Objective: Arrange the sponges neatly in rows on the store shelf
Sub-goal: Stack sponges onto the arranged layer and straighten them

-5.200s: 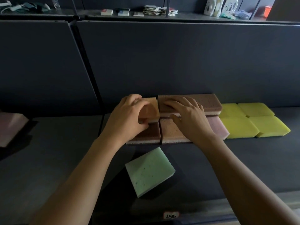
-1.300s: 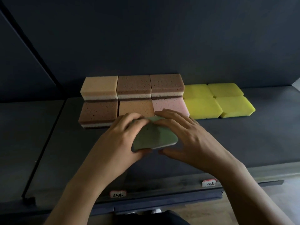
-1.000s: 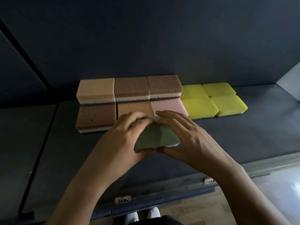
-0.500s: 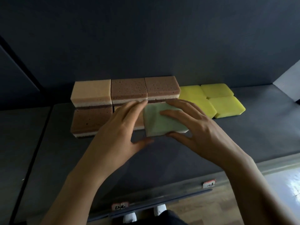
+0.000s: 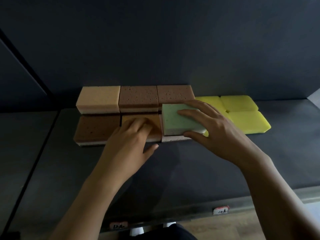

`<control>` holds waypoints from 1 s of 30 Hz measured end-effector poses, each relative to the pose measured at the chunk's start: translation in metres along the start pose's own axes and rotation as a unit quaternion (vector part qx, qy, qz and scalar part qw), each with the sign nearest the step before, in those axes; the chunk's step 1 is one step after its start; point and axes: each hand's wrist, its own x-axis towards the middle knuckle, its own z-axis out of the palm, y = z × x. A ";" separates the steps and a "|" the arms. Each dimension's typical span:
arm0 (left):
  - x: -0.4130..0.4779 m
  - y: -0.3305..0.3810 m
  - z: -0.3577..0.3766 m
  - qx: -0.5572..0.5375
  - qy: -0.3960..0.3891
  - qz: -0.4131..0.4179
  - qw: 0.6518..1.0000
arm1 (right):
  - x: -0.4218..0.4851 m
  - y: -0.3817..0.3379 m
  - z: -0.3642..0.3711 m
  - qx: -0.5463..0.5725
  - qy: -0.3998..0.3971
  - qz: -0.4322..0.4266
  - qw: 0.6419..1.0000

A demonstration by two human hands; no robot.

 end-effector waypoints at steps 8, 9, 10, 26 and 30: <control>-0.002 0.000 0.006 0.001 -0.001 -0.014 1.000 | 0.002 0.000 0.004 -0.038 0.003 -0.014 0.999; -0.001 0.000 0.006 0.000 0.002 -0.017 1.000 | 0.002 -0.002 0.005 -0.049 0.006 -0.016 0.999; -0.001 0.000 0.007 -0.002 0.005 -0.022 1.000 | 0.003 -0.004 0.007 -0.058 0.008 -0.018 0.998; 0.002 0.004 0.012 0.004 0.031 -0.034 0.999 | 0.009 -0.007 0.021 -0.026 0.039 -0.019 0.999; 0.003 0.004 0.012 0.007 0.036 -0.035 0.999 | 0.008 -0.006 0.021 -0.027 0.040 -0.020 0.999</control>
